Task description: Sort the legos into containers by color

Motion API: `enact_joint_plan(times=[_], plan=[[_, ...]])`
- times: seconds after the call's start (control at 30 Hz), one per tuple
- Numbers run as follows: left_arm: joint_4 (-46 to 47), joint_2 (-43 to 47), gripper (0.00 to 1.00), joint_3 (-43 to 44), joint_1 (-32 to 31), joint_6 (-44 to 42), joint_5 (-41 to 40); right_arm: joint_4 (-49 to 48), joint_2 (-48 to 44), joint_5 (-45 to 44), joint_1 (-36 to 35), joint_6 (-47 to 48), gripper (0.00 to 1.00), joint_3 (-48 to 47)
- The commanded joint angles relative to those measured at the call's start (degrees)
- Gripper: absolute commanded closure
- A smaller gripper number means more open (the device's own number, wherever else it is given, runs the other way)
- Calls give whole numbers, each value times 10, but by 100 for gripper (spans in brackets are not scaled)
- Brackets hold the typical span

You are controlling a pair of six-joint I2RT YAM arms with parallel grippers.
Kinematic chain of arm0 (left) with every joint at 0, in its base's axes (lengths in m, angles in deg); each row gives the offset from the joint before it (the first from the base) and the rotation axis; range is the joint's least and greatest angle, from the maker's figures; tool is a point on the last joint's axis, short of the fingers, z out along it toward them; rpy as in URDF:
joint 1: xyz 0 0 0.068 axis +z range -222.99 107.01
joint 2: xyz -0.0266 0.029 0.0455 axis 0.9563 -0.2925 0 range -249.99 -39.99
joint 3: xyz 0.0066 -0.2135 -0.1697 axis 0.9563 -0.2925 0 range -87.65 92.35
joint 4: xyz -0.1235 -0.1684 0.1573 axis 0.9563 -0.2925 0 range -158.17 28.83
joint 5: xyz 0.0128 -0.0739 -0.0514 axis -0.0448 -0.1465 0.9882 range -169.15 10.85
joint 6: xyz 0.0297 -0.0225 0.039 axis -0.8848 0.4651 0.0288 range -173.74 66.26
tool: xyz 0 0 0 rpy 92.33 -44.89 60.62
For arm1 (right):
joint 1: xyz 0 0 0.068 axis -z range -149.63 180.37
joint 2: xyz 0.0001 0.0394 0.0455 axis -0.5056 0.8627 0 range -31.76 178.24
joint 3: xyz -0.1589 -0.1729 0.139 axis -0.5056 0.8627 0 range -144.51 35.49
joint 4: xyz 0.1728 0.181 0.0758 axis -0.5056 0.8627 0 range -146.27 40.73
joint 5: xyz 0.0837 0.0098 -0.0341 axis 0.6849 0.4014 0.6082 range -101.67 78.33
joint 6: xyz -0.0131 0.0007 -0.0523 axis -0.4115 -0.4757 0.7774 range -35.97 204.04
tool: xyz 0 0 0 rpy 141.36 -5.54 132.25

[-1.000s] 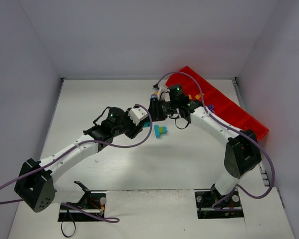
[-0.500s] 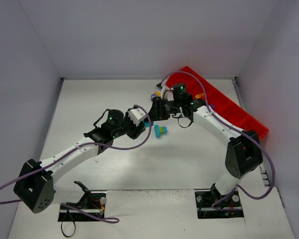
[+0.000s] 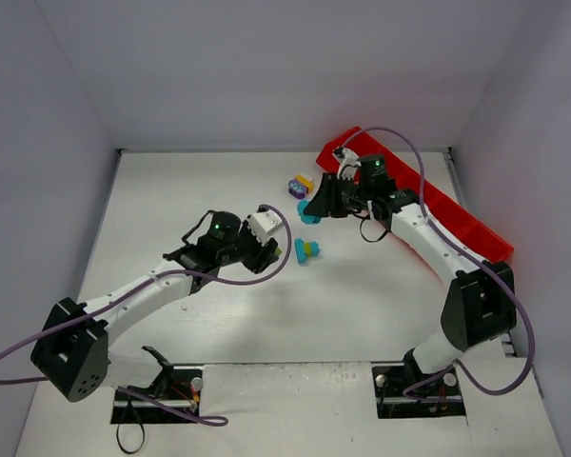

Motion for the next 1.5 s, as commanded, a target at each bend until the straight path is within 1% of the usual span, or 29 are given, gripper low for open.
enact_joint_plan(times=[0.0,0.03,0.07,0.13,0.2,0.23,0.3,0.33,0.37,0.4,0.47,0.53,0.57,0.73,0.9,1.07,1.13,1.2,1.23,1.3,1.33,1.4,1.43,1.47], plan=[[21,10,69,18,3,9,7,-26,-52,-64,28,9,100,22],[18,10,69,21,3,10,-2,-24,-67,-105,39,7,100,30],[11,10,69,25,3,14,-7,-21,-74,-125,51,5,100,38],[6,12,69,34,3,20,-15,-14,-88,-175,97,-3,100,62],[4,13,69,39,3,34,-23,-2,-111,-204,133,-12,100,76],[2,13,69,43,4,38,-25,3,-126,-231,172,-15,100,88],[2,13,69,47,3,50,-32,21,-142,-263,204,-18,100,98],[2,12,69,50,3,49,-34,28,-154,-280,242,-17,100,104],[2,12,69,50,3,66,-35,43,-158,-312,257,-17,100,106],[2,12,69,50,4,70,-37,49,-162,-326,272,-15,100,106],[6,10,69,47,5,73,-39,61,-169,-371,314,-13,100,108],[5,10,69,47,5,73,-38,75,-170,-397,344,-12,100,107],[8,11,69,45,5,73,-39,83,-171,-431,367,-15,100,106],[16,27,69,34,4,70,-43,93,-159,-545,394,-11,100,114],[17,45,69,20,1,68,-47,93,-145,-594,417,-8,100,120],[18,47,69,19,-4,58,-53,89,-109,-625,429,10,99,124],[19,48,69,17,-4,58,-53,88,-91,-624,439,7,98,124],[20,49,69,16,-8,57,-52,86,-75,-623,444,7,94,122],[21,48,69,15,-9,57,-52,87,-68,-617,446,7,86,120],[23,46,69,16,-10,58,-47,87,-51,-611,447,7,78,118],[24,45,69,16,-10,58,-45,87,-46,-604,447,7,66,116],[26,43,69,15,-10,59,-42,86,-38,-597,447,7,54,116],[27,43,69,15,-10,60,-41,86,-38,-594,447,7,43,114],[26,43,68,15,-10,60,-39,87,-39,-585,447,7,38,114]])
